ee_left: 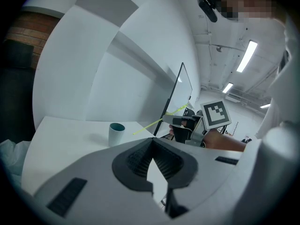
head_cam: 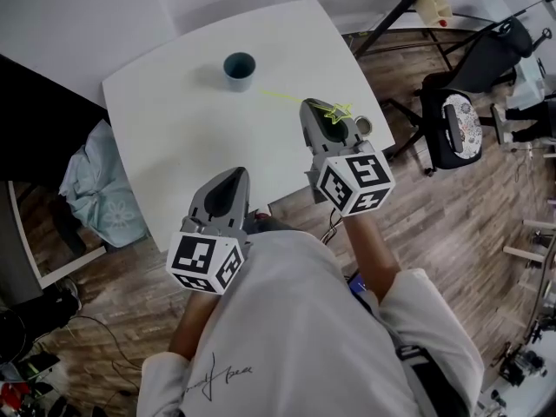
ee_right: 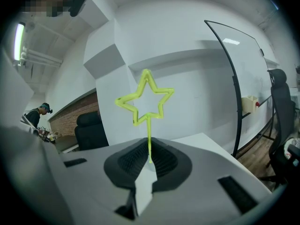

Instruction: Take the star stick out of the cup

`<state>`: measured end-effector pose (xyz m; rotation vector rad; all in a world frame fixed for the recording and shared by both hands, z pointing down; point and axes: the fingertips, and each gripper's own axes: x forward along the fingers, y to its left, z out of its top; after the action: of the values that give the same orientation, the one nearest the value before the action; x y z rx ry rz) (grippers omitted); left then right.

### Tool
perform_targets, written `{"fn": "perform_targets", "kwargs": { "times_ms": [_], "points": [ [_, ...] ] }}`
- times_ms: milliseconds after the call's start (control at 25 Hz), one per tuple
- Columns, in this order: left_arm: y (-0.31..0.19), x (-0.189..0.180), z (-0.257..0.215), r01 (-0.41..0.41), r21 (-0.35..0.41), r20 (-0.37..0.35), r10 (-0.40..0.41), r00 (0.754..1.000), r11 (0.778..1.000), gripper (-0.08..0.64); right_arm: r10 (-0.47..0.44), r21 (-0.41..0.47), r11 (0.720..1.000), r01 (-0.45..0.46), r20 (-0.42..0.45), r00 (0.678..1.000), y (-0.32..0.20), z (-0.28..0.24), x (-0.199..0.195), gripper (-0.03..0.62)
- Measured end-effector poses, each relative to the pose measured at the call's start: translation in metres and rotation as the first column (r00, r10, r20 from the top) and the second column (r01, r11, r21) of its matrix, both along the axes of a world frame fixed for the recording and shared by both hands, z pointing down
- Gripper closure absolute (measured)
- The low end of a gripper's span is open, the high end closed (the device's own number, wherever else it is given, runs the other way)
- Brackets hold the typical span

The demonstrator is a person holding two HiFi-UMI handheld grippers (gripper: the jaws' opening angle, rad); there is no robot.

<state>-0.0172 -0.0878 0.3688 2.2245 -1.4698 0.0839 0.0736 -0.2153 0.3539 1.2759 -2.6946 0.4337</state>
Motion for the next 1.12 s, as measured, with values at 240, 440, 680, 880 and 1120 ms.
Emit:
{"fn": "perform_targets", "kwargs": {
  "times_ms": [240,440,680,880,1120],
  "points": [
    [0.007,0.006,0.0,-0.009,0.008,-0.006,0.009,1.0,1.0,0.558,0.006,-0.002,1.0,-0.006,-0.007,1.0,0.014,0.001,0.007,0.566],
    [0.011,0.011,-0.001,-0.021,0.014,-0.015,0.021,1.0,1.0,0.558,0.012,-0.006,1.0,-0.012,-0.012,1.0,0.026,0.002,0.012,0.566],
    [0.017,0.016,0.002,-0.032,0.01,-0.016,0.032,0.999,0.999,0.558,0.015,-0.022,1.0,-0.016,-0.02,1.0,0.04,0.009,0.018,0.566],
    [0.021,0.019,0.005,-0.033,0.002,-0.022,0.033,0.999,0.999,0.558,0.01,-0.04,0.999,-0.011,-0.031,0.999,0.051,0.016,0.021,0.566],
    [0.023,0.023,0.008,-0.039,-0.002,-0.021,0.039,0.999,0.999,0.558,0.005,-0.057,0.998,-0.007,-0.038,0.999,0.062,0.023,0.026,0.566]
  ]
}}
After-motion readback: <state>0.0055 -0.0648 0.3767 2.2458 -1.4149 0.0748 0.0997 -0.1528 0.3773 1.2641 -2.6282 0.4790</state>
